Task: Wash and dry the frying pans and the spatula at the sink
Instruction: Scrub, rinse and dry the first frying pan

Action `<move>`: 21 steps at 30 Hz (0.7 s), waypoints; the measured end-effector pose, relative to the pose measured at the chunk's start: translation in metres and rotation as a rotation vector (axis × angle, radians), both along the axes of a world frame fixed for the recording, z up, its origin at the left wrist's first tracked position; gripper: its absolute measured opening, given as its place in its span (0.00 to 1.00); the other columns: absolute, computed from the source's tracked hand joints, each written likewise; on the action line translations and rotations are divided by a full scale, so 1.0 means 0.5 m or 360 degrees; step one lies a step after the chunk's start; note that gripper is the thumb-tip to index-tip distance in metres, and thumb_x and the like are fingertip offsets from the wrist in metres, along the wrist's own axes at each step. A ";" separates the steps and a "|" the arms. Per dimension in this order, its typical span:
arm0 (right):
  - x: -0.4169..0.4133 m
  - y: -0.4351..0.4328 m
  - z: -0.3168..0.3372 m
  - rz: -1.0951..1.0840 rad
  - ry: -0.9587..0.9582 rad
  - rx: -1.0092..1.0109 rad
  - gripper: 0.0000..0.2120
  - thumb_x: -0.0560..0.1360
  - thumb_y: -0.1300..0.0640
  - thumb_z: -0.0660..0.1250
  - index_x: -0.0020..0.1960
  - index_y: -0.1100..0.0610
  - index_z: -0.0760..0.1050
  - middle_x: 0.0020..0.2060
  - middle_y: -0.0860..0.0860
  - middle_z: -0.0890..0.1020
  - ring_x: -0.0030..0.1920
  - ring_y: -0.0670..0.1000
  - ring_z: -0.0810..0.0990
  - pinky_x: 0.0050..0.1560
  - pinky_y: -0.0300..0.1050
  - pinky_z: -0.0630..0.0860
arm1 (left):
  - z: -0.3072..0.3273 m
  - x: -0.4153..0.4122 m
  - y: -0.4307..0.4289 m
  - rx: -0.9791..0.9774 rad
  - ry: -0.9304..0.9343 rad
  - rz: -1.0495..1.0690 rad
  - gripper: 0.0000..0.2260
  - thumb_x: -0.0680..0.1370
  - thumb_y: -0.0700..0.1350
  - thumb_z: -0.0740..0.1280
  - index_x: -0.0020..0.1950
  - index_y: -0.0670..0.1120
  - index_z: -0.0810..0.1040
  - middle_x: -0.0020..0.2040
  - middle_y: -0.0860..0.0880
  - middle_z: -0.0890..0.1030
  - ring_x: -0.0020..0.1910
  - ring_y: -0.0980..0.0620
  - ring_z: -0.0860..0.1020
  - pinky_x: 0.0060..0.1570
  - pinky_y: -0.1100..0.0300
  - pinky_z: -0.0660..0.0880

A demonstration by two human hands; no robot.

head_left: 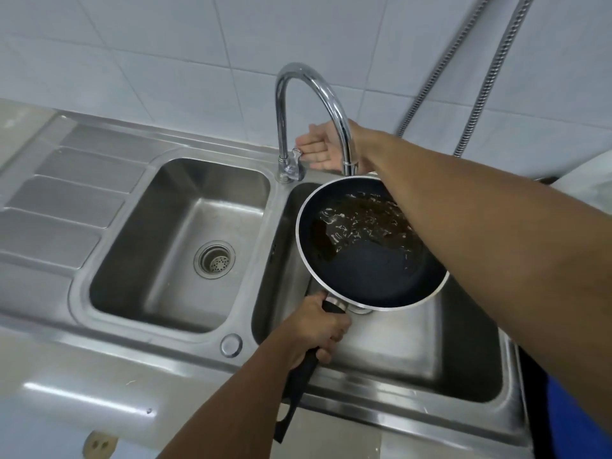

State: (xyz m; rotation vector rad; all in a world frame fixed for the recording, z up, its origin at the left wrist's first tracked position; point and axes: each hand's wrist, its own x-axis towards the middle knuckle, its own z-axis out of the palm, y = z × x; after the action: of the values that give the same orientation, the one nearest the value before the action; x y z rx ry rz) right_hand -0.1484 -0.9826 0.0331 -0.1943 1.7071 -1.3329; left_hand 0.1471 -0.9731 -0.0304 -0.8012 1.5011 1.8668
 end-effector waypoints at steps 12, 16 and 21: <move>0.028 0.010 0.027 0.0385 -0.0103 0.0063 0.22 0.86 0.51 0.51 0.75 0.62 0.68 0.72 0.54 0.73 0.72 0.52 0.72 0.63 0.46 0.75 | 0.000 -0.018 -0.007 -0.0017 0.0002 -0.0011 0.15 0.78 0.35 0.63 0.63 0.47 0.72 0.29 0.50 0.70 0.23 0.55 0.62 0.21 0.64 0.60; 0.045 0.028 0.036 0.0309 -0.0003 0.0077 0.21 0.86 0.52 0.52 0.74 0.61 0.70 0.73 0.54 0.73 0.70 0.49 0.73 0.72 0.49 0.68 | 0.008 -0.020 -0.007 -0.0011 0.0016 0.0005 0.15 0.78 0.35 0.63 0.63 0.48 0.72 0.28 0.50 0.70 0.23 0.55 0.63 0.20 0.64 0.60; 0.071 0.101 0.022 -0.0211 0.0107 -0.0118 0.18 0.86 0.56 0.53 0.69 0.62 0.74 0.63 0.54 0.81 0.59 0.49 0.80 0.69 0.49 0.72 | 0.017 -0.014 -0.007 -0.0044 0.0036 0.0028 0.13 0.78 0.35 0.63 0.59 0.48 0.72 0.28 0.50 0.69 0.22 0.56 0.62 0.19 0.64 0.60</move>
State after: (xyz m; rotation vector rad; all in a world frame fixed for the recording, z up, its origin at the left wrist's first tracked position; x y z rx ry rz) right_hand -0.1127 -0.9323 0.0439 -0.1725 1.7537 -1.5036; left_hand 0.1402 -0.9766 -0.0217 -0.8115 1.5414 1.8776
